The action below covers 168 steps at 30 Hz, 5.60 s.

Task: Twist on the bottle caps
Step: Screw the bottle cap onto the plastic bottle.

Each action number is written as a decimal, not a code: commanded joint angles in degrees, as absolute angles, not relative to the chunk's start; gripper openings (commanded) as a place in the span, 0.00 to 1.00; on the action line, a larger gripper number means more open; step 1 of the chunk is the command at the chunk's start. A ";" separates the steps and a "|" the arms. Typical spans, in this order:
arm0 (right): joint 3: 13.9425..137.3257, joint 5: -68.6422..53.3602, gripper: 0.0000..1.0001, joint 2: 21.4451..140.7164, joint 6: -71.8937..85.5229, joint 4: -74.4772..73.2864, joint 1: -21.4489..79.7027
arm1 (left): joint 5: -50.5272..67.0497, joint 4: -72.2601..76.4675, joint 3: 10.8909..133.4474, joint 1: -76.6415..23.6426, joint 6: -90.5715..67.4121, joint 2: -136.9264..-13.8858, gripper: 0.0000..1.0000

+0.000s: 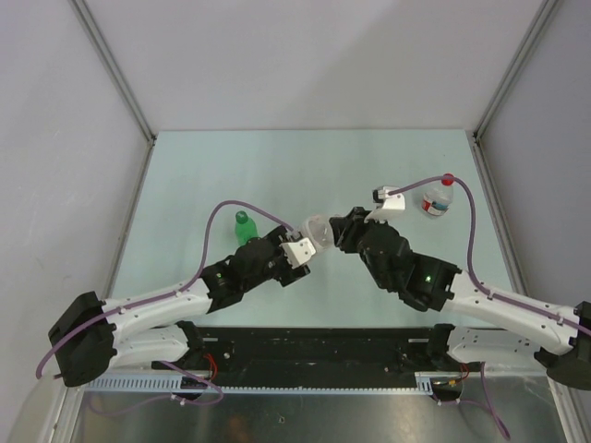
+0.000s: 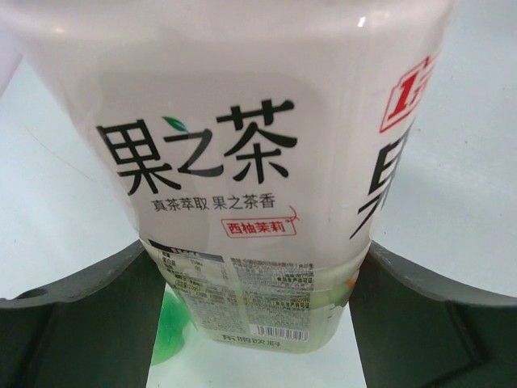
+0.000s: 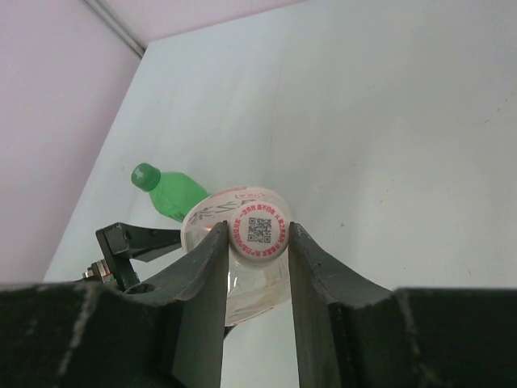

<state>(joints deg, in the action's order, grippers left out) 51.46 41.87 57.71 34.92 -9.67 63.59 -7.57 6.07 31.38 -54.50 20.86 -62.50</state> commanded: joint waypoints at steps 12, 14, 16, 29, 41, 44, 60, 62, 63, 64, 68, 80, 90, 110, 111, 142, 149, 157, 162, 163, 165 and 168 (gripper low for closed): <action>50.70 33.40 0.89 49.14 20.27 -5.90 64.80 | -2.44 23.45 30.13 -55.74 17.18 -60.23 0.00; 50.71 30.54 0.97 47.81 17.81 -5.76 64.89 | -2.65 23.44 29.40 -55.73 17.00 -59.68 0.00; 50.65 26.53 0.99 46.19 14.54 -6.25 64.91 | -2.60 23.39 28.66 -55.68 17.02 -59.20 0.00; 49.55 -13.09 0.98 26.72 -27.50 -24.61 64.81 | 27.47 5.04 31.52 -54.68 30.07 -55.42 0.00; 49.66 -17.76 0.78 29.96 -28.94 -26.23 64.86 | 28.94 3.04 31.55 -54.58 31.58 -54.61 0.00; 49.70 -17.27 0.73 31.29 -28.48 -25.43 64.87 | 28.67 2.85 31.49 -54.58 31.88 -54.63 0.00; 50.40 -13.90 0.57 34.98 -25.57 -26.27 64.80 | 28.35 2.48 31.23 -54.62 32.26 -53.73 0.00; 50.63 -13.25 0.56 35.46 -25.18 -26.41 64.74 | 28.40 2.47 31.21 -54.61 32.32 -53.71 0.00; 50.72 -13.09 0.55 35.62 -24.98 -26.43 64.71 | 28.39 2.46 31.16 -54.60 32.29 -53.75 0.00; 50.80 -13.09 0.54 35.69 -24.84 -26.44 64.66 | 28.39 2.46 31.22 -54.59 32.27 -53.86 0.00; 50.97 -13.49 0.48 35.52 -24.10 -26.20 64.47 | 28.04 2.44 31.38 -54.60 32.22 -54.55 0.00; 50.98 -10.74 0.35 36.65 -17.35 -27.40 63.31 | 24.21 5.27 32.01 -54.59 29.26 -51.95 0.00; 50.29 15.47 0.17 46.65 17.18 -21.53 62.92 | 4.40 13.78 34.50 -54.78 22.08 -53.01 0.00; 50.27 38.13 0.41 56.42 36.89 -8.10 62.25 | -13.50 20.27 33.58 -57.09 18.57 -63.04 0.00; 50.27 36.25 0.48 55.59 33.82 -7.08 62.20 | -13.25 20.20 33.09 -57.07 18.34 -62.85 0.00; 48.34 -8.11 0.87 36.40 -25.90 -19.32 62.03 | 9.76 7.85 28.65 -56.69 27.31 -53.77 0.00; 48.39 -7.44 0.75 37.54 -22.51 -15.79 61.98 | 10.63 6.16 29.89 -56.69 27.49 -54.66 0.00; 49.20 -4.31 0.59 38.69 -18.49 -16.82 61.84 | 11.23 5.18 30.18 -56.73 27.49 -53.90 0.00; 50.45 -2.63 0.33 39.91 -14.94 -17.46 61.18 | 11.02 4.98 30.19 -56.69 27.50 -53.51 0.00; 50.58 -2.90 0.31 40.04 -14.50 -17.61 61.09 | 11.00 4.95 30.21 -56.69 27.46 -53.47 0.00; 50.79 -3.51 0.29 40.29 -13.78 -18.03 60.98 | 10.68 4.93 30.38 -56.69 27.45 -53.38 0.00; 50.95 -3.46 0.28 40.64 -12.84 -18.69 60.99 | 10.37 4.97 30.67 -56.69 27.56 -52.98 0.00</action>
